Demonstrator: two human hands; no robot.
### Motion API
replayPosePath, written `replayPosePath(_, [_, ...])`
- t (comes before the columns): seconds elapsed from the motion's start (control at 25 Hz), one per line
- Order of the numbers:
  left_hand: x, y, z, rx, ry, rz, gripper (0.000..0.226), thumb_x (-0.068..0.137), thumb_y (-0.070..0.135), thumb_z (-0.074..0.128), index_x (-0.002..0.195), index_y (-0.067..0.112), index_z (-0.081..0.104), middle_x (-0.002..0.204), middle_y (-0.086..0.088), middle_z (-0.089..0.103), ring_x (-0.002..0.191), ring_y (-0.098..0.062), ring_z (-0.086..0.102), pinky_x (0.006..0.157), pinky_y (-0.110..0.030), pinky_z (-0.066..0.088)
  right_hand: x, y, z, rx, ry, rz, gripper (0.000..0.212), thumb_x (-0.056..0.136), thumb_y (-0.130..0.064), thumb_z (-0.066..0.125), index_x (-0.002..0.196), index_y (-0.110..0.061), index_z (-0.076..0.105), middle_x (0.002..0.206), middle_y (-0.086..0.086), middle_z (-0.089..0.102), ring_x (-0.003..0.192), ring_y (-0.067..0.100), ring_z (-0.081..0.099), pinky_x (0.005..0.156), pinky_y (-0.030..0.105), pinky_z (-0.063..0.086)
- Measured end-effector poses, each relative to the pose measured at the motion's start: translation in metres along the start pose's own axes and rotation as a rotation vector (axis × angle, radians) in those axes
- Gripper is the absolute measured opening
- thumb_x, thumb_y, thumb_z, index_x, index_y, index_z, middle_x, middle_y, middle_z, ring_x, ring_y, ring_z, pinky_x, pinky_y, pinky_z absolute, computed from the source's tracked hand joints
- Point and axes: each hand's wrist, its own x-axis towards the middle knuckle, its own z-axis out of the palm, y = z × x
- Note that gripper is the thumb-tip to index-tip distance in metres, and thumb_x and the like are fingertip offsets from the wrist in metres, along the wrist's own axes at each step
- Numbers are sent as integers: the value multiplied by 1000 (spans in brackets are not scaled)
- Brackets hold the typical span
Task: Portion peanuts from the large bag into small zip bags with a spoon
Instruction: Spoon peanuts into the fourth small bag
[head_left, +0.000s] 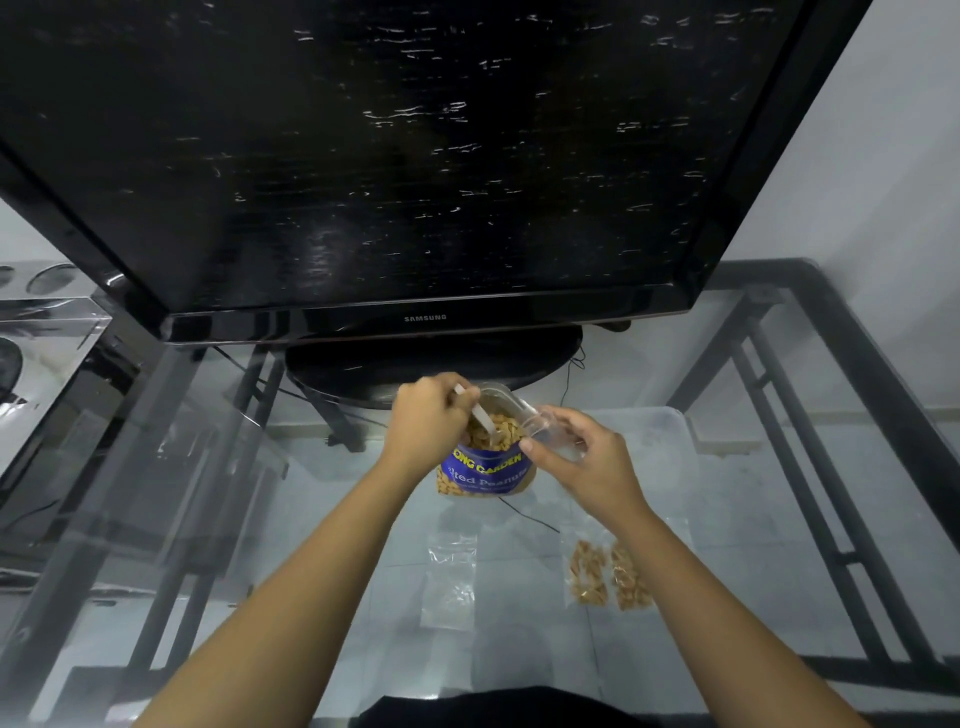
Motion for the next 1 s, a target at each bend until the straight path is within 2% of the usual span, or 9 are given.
replayPosePath(0.08, [6,-4,0,-179,98,-218,20,91,21,54,88,6,67,72,-12,69,59,-19,66,63,-32,57,-1,1,-1,13,-7,6,45,75,-36,73,116,-23,60,103,-11,64,98,1,57,73,10,43])
replayPosePath(0.2, [6,-7,-3,-375,112,-386,20,91,18,56,76,8,65,63,-8,65,35,-3,52,41,-13,42,-1,2,-3,23,-12,15,44,75,-36,73,115,-25,60,103,-11,64,99,0,57,74,11,43])
replayPosePath(0.28, [5,-7,-6,-454,81,-412,21,91,18,55,73,10,63,63,-6,64,33,-1,47,37,-13,36,-1,2,-3,30,-16,15,43,75,-36,73,114,-27,60,103,-12,64,100,2,57,73,11,43])
replayPosePath(0.44, [8,-15,-12,-567,29,-461,17,92,19,55,80,10,62,67,-5,66,35,-3,46,43,-20,31,-1,2,-4,57,15,13,45,75,-36,73,116,-24,59,107,-10,64,102,5,57,69,5,44])
replayPosePath(0.6, [12,-23,-17,-671,36,-509,18,92,19,55,76,12,59,60,-1,66,36,-3,46,40,-18,31,0,-1,-12,31,109,-17,50,72,-37,75,119,-23,60,109,-6,65,99,7,57,75,12,45])
replayPosePath(0.8, [16,-40,-28,-749,54,-563,18,93,19,53,76,13,57,66,-4,60,44,-6,45,38,-17,33,3,-7,-14,-200,114,-105,55,68,-45,76,117,-26,60,109,-9,64,93,6,57,79,22,49])
replayPosePath(1.0, [19,-37,-51,-781,102,-533,20,93,18,53,74,14,57,48,7,62,37,-1,46,34,-13,31,9,-19,-4,-419,90,-200,59,69,-51,73,118,-21,61,109,-5,65,94,11,59,81,30,51])
